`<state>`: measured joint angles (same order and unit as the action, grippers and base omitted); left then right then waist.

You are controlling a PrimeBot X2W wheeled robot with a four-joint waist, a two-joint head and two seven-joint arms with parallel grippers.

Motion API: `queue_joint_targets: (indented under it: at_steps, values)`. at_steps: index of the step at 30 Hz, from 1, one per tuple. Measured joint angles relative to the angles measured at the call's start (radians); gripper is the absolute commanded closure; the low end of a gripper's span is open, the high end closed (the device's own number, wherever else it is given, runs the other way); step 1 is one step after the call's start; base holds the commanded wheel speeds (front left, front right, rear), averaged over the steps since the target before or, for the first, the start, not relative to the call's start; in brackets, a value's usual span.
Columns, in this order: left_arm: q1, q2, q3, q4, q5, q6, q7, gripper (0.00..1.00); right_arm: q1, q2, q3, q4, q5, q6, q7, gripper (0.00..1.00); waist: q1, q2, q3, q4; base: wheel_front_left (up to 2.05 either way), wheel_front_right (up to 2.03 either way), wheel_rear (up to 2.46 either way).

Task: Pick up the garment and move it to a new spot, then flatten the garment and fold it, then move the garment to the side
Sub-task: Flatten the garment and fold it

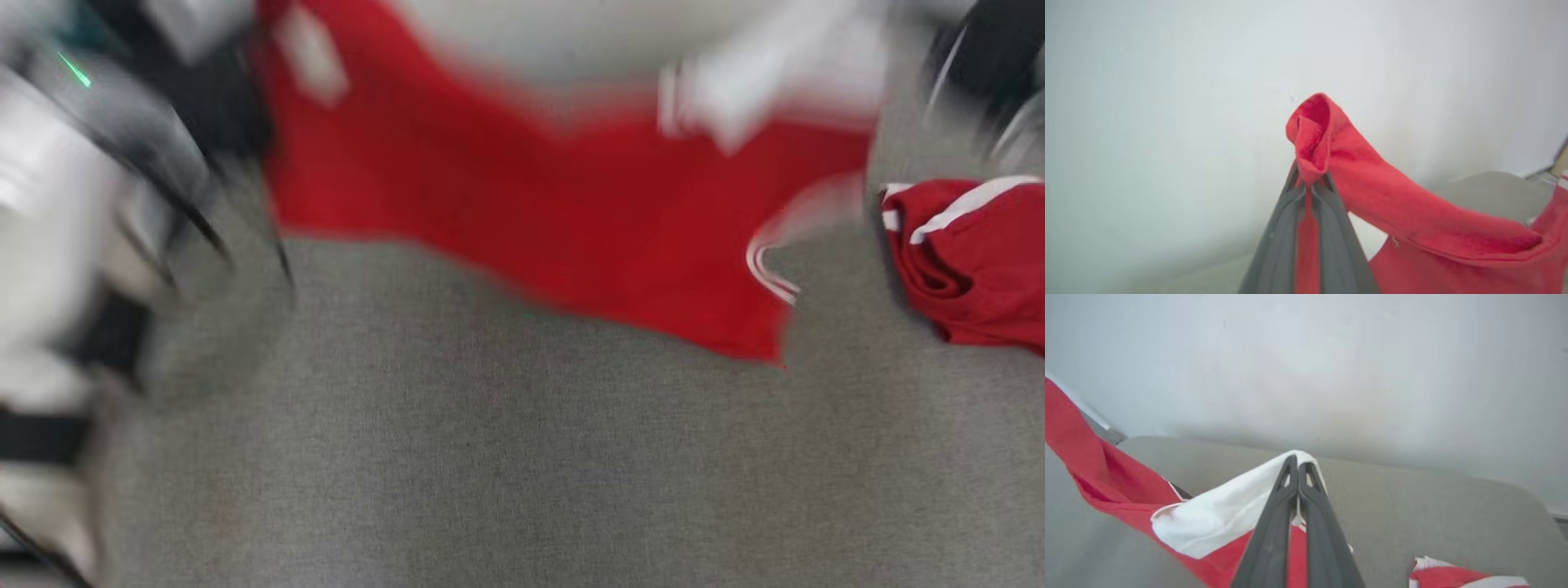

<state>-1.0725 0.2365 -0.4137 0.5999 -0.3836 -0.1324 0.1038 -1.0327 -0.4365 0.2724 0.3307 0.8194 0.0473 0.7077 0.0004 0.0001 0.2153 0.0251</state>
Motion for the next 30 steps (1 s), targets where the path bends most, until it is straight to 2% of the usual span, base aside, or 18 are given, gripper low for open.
queue_joint_targets:
  at_steps: [2, 5, 8, 12, 17, 25, 30]
  values:
    - [-0.176, 0.001, 0.094, -0.027, 0.012, 0.000, -0.062, 1.00, -0.127, 0.034, -0.093, -0.009, -0.073, -0.018, -0.149, 1.00, -0.0001, -0.0001, 0.026, 0.003, 0.00, 0.00, 0.00]
    - [-0.288, -0.017, 0.184, -0.094, -0.020, 0.011, -0.129, 1.00, -0.305, 0.037, -0.133, -0.001, -0.087, -0.010, -0.294, 1.00, -0.0004, -0.0002, 0.067, 0.011, 0.00, 0.00, 0.00]
    - [-0.211, -0.021, 0.142, -0.132, -0.015, 0.008, -0.152, 1.00, -0.320, 0.027, -0.096, -0.026, -0.079, 0.072, -0.377, 1.00, -0.0005, -0.0003, 0.108, 0.021, 0.00, 0.00, 0.00]
    - [0.013, -0.050, 0.114, -0.114, -0.036, 0.008, -0.188, 1.00, -0.090, 0.037, -0.047, 0.006, -0.059, 0.082, -0.454, 1.00, 0.0004, 0.0003, 0.146, 0.040, 0.00, 0.00, 0.00]
    - [0.234, -0.041, 0.084, -0.044, -0.068, 0.008, -0.197, 1.00, 0.210, 0.008, -0.008, -0.004, -0.012, 0.082, -0.505, 1.00, -0.0003, 0.0000, 0.135, 0.060, 0.00, 0.00, 0.00]
    - [0.470, -0.022, 0.066, -0.030, -0.083, 0.007, -0.218, 1.00, 0.537, -0.039, 0.082, -0.066, 0.084, 0.081, -0.552, 1.00, -0.0006, 0.0000, 0.063, 0.055, 0.00, 0.00, 0.00]
    - [0.569, -0.007, 0.011, -0.038, -0.061, 0.007, -0.220, 1.00, 0.640, -0.039, 0.088, -0.090, 0.101, 0.081, -0.581, 1.00, -0.0006, -0.0002, 0.020, 0.045, 0.00, 0.00, 0.00]
